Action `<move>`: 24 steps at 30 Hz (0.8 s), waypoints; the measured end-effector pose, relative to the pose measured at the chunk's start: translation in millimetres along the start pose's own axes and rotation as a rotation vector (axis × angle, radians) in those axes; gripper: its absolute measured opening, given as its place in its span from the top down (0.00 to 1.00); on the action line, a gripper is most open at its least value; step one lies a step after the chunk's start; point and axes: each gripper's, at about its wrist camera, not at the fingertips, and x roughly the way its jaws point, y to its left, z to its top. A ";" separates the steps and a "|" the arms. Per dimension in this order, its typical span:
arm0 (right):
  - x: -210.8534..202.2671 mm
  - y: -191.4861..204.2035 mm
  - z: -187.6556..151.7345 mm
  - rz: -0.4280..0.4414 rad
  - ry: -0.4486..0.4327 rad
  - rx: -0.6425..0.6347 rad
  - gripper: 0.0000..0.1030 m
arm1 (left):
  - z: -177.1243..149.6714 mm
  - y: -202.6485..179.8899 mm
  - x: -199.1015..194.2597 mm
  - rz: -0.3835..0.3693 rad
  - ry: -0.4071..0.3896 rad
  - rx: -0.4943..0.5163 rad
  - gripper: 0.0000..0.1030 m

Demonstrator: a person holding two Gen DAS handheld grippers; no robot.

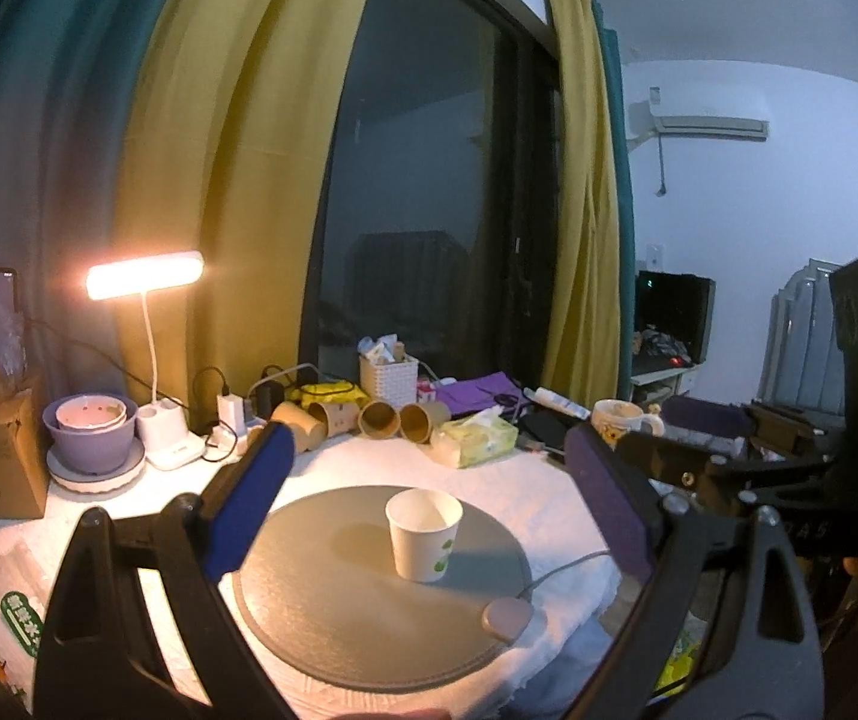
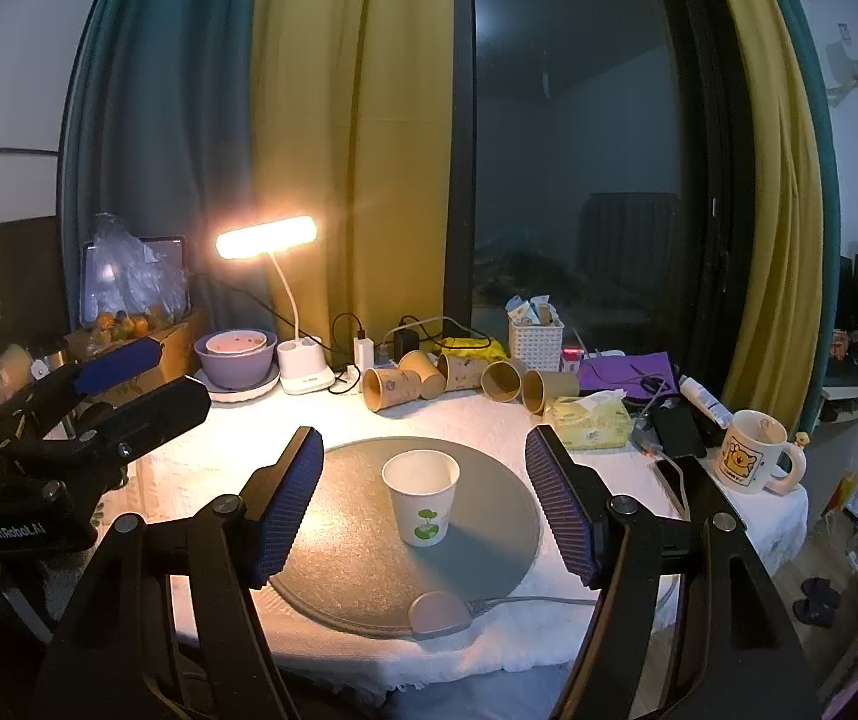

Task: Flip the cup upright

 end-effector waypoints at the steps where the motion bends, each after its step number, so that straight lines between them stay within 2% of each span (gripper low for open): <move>1: -0.2 0.3 0.1 0.000 0.001 0.001 0.29 | -0.1 0.5 0.4 0.000 0.002 -0.002 0.10; 24: 4.2 -0.1 -3.5 -0.012 0.010 0.011 0.29 | -3.2 1.1 2.1 0.000 0.006 -0.006 0.10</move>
